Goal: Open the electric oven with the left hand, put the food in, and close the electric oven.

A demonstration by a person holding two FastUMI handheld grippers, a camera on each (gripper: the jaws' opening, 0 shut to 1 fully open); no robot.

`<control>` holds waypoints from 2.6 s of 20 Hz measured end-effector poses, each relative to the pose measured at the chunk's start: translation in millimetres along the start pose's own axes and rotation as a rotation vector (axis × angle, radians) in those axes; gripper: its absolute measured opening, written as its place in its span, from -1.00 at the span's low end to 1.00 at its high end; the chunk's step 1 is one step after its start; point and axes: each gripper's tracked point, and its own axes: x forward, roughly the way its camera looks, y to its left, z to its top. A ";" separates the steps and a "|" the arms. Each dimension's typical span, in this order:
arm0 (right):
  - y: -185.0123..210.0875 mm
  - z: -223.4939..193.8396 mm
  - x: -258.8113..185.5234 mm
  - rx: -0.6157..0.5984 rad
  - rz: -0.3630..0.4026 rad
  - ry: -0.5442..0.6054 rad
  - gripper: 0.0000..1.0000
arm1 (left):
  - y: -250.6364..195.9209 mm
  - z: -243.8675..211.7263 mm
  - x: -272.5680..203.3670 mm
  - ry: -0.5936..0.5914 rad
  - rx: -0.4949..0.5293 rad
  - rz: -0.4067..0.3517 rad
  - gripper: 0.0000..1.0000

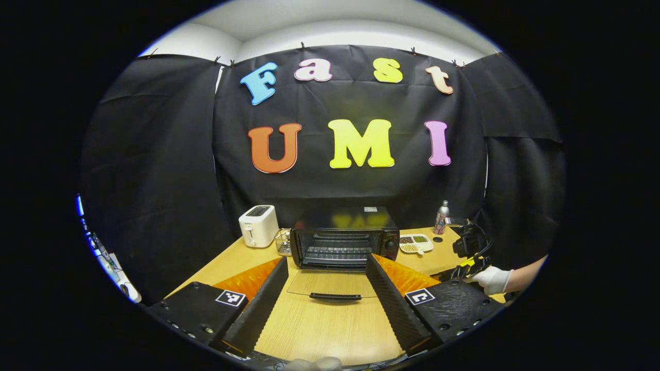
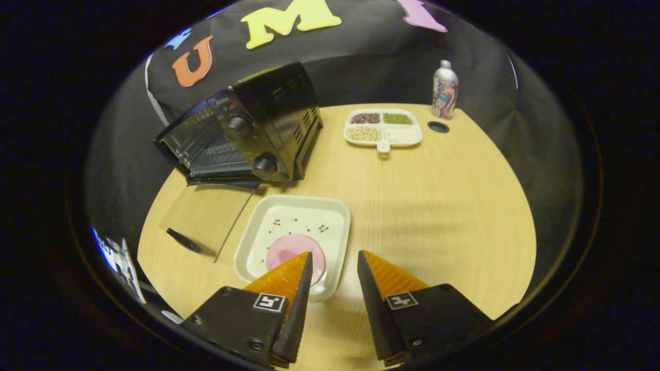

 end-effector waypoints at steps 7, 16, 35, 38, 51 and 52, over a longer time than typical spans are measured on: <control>-10.6 0.7 28.3 0.029 -0.016 0.151 -0.57 | -10.8 8.4 -9.4 0.000 -0.035 0.089 0.94; -16.9 9.1 33.6 0.040 -0.053 0.308 -0.87 | -8.9 0.1 -21.3 -0.012 -0.080 0.174 0.94; 8.0 15.8 -10.7 0.547 0.333 0.099 -0.98 | -9.7 10.7 -19.1 -0.017 -0.059 0.104 0.94; 17.5 14.7 -39.5 0.608 0.312 0.019 -0.99 | 0.2 8.8 -11.8 -0.020 -0.047 0.054 0.94; 197.9 0.2 -15.7 0.963 0.271 -0.233 -0.99 | 105.5 2.5 -10.6 0.001 0.043 0.017 0.93; 207.3 4.4 -7.9 0.995 0.269 -0.240 -0.99 | 109.8 -0.4 -10.9 0.008 0.051 0.019 0.93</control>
